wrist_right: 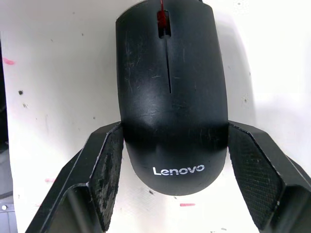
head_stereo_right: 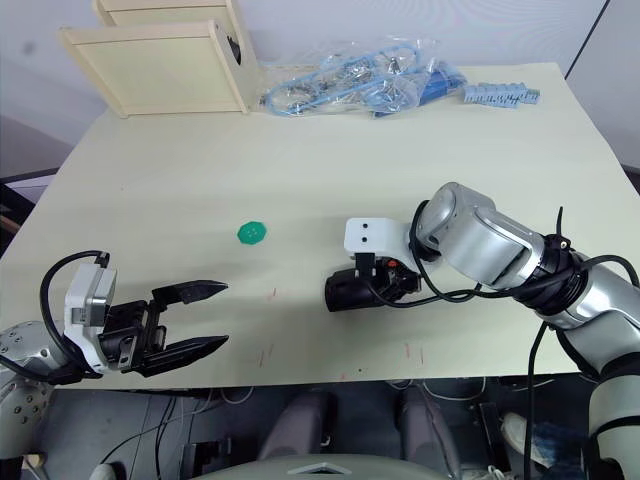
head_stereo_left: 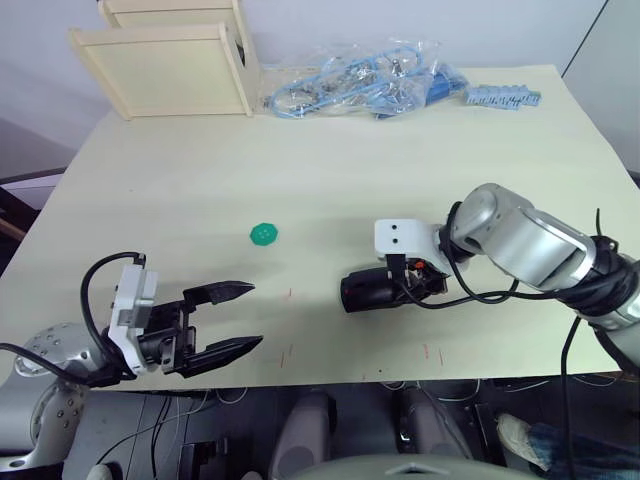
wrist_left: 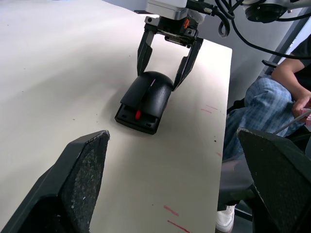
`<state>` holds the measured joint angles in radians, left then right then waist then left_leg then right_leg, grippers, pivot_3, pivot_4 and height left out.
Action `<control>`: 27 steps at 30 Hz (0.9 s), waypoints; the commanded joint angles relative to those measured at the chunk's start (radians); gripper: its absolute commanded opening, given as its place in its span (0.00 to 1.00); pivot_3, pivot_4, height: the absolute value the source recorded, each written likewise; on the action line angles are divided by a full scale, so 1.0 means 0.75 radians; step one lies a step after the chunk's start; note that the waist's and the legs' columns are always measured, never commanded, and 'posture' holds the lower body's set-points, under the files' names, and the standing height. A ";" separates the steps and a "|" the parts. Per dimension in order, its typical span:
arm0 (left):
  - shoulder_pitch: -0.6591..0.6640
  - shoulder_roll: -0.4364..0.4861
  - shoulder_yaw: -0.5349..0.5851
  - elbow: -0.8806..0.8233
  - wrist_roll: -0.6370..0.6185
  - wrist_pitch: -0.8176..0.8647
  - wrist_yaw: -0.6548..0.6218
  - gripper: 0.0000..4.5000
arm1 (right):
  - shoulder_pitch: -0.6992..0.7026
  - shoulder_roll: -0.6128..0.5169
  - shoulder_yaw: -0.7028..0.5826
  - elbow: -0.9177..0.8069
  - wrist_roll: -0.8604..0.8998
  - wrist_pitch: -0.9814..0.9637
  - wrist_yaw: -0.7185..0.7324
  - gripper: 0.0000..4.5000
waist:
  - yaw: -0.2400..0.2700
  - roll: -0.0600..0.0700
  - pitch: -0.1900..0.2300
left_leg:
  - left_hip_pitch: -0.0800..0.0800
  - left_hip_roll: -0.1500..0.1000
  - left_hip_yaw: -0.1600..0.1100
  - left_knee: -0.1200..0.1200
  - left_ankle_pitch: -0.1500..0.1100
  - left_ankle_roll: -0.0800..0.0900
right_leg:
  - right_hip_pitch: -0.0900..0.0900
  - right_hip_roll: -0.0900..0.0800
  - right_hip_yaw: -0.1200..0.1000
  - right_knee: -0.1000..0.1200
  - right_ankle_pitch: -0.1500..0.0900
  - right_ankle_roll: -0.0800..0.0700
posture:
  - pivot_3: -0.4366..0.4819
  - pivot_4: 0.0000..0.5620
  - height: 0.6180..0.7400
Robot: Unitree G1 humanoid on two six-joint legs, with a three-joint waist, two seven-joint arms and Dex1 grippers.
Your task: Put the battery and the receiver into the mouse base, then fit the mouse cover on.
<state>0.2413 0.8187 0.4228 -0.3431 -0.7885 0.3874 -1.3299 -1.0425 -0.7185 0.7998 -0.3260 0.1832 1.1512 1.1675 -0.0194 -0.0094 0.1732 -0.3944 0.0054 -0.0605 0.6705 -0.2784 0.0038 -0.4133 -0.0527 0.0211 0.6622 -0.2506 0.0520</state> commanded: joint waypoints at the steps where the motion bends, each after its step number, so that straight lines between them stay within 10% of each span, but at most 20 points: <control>1: 0.004 0.007 0.017 -0.042 -0.023 0.000 -0.005 1.00 | -0.014 0.016 -0.008 -0.021 0.003 0.001 -0.010 0.74 | 0.000 0.000 0.000 | 0.000 0.000 0.000 0.000 0.000 0.000 | 0.000 0.000 0.000 0.000 0.000 0.000 | 0.48 0.27 1.00; 27: 0.023 0.001 0.022 -0.053 -0.026 -0.002 0.005 1.00 | -0.041 0.065 0.052 0.051 -0.043 -0.052 0.011 0.74 | -0.010 0.000 0.000 | 0.000 0.000 0.000 0.000 0.000 0.000 | 0.000 0.000 0.000 0.000 0.000 0.000 | 0.48 0.27 1.00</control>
<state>0.2537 0.8187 0.4228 -0.3449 -0.7889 0.3900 -1.3244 -1.0502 -0.6677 0.8286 -0.2741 0.1525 1.1234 1.1645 -0.0267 -0.0095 0.1732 -0.3943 0.0054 -0.0606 0.6704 -0.2784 0.0037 -0.4133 -0.0527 0.0211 0.6622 -0.2506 0.0519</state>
